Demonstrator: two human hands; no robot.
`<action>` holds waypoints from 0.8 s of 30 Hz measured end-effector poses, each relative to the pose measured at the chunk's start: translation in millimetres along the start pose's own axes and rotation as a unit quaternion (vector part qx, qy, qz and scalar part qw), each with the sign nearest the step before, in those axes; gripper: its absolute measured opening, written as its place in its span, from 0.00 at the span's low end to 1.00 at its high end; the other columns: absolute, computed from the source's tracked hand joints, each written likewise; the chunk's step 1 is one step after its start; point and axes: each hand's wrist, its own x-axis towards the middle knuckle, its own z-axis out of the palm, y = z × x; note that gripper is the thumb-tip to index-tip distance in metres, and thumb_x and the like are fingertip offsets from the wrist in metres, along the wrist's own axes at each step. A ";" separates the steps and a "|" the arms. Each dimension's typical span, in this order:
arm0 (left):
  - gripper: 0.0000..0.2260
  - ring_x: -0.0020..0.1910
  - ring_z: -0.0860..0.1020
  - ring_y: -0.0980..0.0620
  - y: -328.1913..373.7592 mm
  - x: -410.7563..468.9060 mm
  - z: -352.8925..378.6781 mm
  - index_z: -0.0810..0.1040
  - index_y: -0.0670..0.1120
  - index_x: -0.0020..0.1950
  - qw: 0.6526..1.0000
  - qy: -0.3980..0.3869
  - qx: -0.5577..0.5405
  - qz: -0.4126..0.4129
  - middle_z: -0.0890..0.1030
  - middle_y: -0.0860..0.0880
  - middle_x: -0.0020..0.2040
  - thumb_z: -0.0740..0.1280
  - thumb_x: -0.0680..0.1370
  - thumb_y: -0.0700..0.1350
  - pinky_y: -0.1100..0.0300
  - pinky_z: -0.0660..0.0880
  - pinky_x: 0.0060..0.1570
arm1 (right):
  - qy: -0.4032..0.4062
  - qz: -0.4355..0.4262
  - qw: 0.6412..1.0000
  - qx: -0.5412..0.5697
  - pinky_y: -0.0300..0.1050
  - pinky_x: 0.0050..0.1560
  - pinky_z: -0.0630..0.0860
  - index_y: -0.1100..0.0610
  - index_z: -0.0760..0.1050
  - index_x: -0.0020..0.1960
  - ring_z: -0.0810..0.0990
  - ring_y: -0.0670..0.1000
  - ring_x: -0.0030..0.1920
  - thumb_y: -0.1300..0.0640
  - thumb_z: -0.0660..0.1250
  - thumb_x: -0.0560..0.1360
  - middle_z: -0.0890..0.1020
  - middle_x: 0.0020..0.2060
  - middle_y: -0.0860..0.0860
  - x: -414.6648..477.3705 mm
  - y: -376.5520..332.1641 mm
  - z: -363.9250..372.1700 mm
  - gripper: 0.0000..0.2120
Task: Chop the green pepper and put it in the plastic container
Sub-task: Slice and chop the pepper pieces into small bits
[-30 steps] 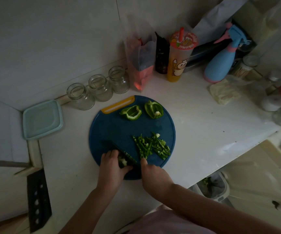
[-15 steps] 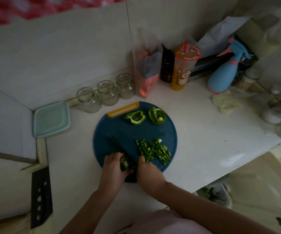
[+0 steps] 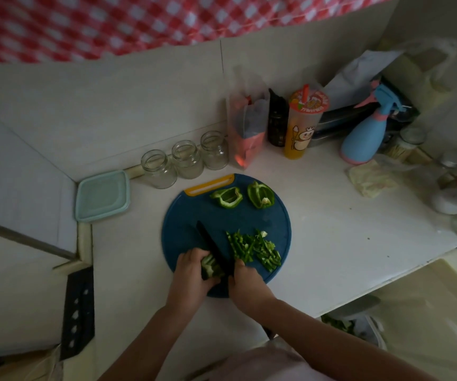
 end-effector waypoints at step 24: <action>0.25 0.50 0.74 0.51 -6.8 1.3 0.4 0.76 0.44 0.52 0.994 0.003 -0.067 -0.085 0.72 0.50 0.47 0.81 0.59 0.44 0.60 0.71 0.45 | 0.015 -0.054 0.998 -0.023 0.45 0.40 0.66 0.63 0.65 0.59 0.78 0.62 0.49 0.54 0.54 0.82 0.78 0.51 0.63 -18.3 5.4 -7.2 0.13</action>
